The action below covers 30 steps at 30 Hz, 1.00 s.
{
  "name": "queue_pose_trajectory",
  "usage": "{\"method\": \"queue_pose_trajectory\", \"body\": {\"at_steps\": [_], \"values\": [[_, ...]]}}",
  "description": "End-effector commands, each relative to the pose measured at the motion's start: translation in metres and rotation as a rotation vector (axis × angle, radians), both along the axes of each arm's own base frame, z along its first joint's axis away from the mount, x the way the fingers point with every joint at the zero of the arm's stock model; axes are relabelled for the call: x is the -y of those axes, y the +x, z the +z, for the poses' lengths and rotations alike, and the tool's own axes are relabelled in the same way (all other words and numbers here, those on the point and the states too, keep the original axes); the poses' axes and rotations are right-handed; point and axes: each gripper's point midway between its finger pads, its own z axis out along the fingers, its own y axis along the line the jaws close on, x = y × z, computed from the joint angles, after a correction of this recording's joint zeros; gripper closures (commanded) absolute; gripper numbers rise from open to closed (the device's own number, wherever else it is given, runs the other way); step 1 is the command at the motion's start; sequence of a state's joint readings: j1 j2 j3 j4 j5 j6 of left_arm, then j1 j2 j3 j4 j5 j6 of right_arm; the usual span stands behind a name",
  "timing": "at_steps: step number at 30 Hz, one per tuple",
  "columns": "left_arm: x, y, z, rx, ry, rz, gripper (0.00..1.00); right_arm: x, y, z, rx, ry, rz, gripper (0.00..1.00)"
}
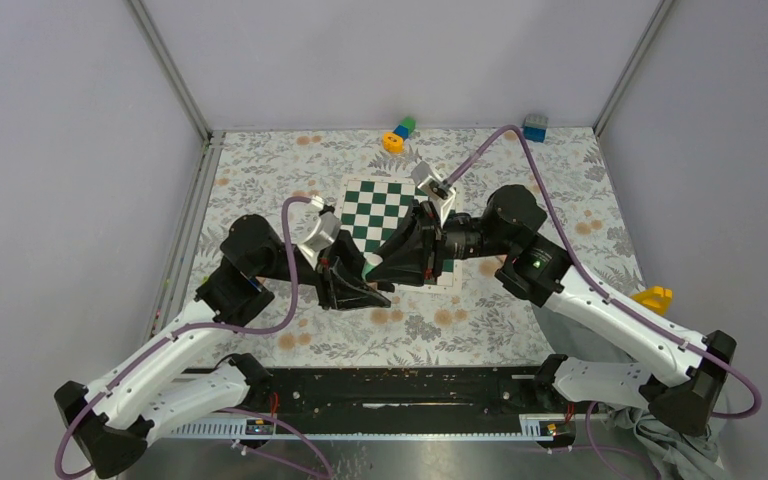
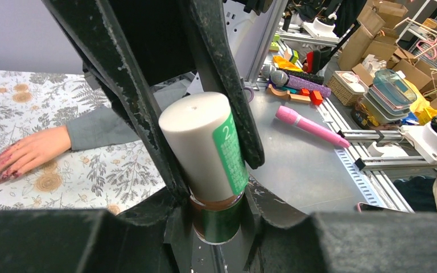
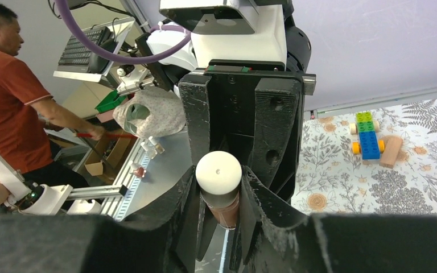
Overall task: Paint the nails
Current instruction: Screw the nail polish bottle.
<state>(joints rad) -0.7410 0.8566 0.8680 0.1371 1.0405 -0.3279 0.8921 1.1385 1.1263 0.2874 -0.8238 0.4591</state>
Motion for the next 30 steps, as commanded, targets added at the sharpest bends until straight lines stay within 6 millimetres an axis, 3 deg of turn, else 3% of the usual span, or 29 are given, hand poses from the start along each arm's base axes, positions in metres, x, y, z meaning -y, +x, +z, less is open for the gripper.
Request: {"method": "queue_pose_trajectory", "body": {"at_steps": [1, 8, 18, 25, 30], "values": [[0.004, 0.006, 0.009, 0.023, -0.033, 0.014, 1.00, 0.005, -0.007, 0.012, 0.053, 0.017, -0.004, 0.77], [0.006, 0.013, 0.005, 0.010, -0.010, 0.048, 1.00, 0.011, -0.008, 0.007, 0.100, -0.009, -0.035, 1.00], [0.010, 0.034, -0.004, -0.010, 0.043, 0.157, 1.00, 0.011, 0.003, -0.018, 0.128, -0.146, -0.137, 1.00], [0.006, 0.071, -0.015, -0.026, 0.094, 0.379, 1.00, 0.001, 0.034, -0.034, -0.043, -0.220, -0.299, 1.00], [-0.009, 0.108, -0.029, -0.024, 0.154, 0.611, 1.00, -0.001, 0.065, -0.056, -0.185, -0.297, -0.475, 1.00]]}}
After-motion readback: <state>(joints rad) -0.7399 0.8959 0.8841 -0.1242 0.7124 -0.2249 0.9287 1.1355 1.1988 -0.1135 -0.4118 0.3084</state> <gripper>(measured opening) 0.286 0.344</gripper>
